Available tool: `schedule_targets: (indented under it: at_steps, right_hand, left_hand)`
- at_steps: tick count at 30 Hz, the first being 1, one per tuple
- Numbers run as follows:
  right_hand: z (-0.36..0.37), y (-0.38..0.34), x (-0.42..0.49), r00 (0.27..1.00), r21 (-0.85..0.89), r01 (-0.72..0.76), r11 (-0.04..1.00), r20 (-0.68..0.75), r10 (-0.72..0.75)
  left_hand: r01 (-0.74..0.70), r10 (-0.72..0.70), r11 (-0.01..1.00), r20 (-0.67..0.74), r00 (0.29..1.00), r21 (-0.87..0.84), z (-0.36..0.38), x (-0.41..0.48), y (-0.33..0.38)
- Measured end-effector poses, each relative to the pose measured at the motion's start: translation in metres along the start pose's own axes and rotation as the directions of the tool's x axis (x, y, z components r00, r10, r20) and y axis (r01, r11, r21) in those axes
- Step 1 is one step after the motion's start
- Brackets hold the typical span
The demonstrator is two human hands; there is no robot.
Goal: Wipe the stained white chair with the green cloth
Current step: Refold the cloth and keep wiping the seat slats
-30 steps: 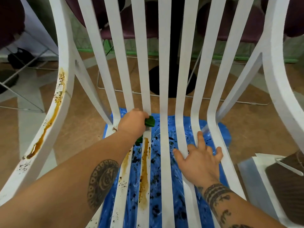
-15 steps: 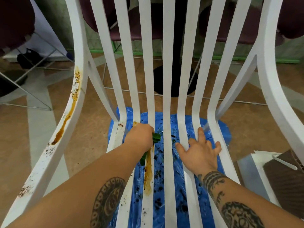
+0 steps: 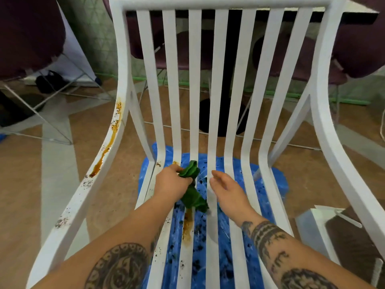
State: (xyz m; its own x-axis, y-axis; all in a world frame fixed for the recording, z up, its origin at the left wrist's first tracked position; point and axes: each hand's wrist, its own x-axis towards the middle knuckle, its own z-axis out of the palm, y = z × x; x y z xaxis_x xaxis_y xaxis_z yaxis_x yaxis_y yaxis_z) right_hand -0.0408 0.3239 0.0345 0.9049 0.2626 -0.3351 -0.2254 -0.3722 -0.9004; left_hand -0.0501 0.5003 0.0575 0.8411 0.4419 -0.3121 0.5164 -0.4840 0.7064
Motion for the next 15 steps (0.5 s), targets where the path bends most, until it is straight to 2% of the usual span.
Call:
schedule_targets:
  at_steps: [3, 5, 6, 8, 10, 11, 13, 15]
  right_hand:
    - [0.025, -0.028, -0.004, 0.989, 0.412, -0.116, 0.904, 0.136, 0.065]
    - [0.031, -0.033, 0.000, 0.993, 0.544, -0.115, 0.831, 0.081, 0.084]
    - [0.030, -0.032, 0.003, 0.995, 0.563, -0.098, 0.821, 0.041, 0.091]
    - [0.026, -0.029, 0.008, 0.995, 0.517, -0.079, 0.852, -0.012, 0.100]
    - [0.021, -0.025, 0.013, 0.996, 0.375, -0.051, 0.926, -0.047, 0.074]
    - [0.020, -0.023, 0.017, 0.996, 0.281, -0.033, 0.959, -0.071, 0.055]
    - [0.016, -0.021, 0.027, 0.991, 0.103, -0.003, 0.995, -0.135, 0.017]
    - [0.012, -0.017, 0.039, 0.986, -0.068, 0.010, 0.998, -0.165, -0.021]
  left_hand:
    - [-0.050, 0.065, 0.979, 0.069, 0.995, -0.196, 0.009, -0.019, 0.016]
    - [0.005, 0.080, 0.931, 0.218, 0.973, -0.365, 0.008, -0.029, 0.026]
    - [0.057, 0.075, 0.908, 0.295, 0.953, -0.415, 0.005, -0.031, 0.029]
    - [0.099, 0.077, 0.909, 0.396, 0.915, -0.405, -0.005, -0.032, 0.030]
    - [0.109, 0.056, 0.921, 0.404, 0.913, -0.373, -0.015, -0.029, 0.024]
    - [0.113, 0.033, 0.913, 0.348, 0.937, -0.392, -0.020, -0.026, 0.018]
    - [0.101, -0.069, 0.884, 0.086, 0.994, -0.456, -0.028, -0.019, 0.003]
    - [0.081, -0.189, 0.890, -0.202, 0.961, -0.449, -0.038, -0.013, -0.020]
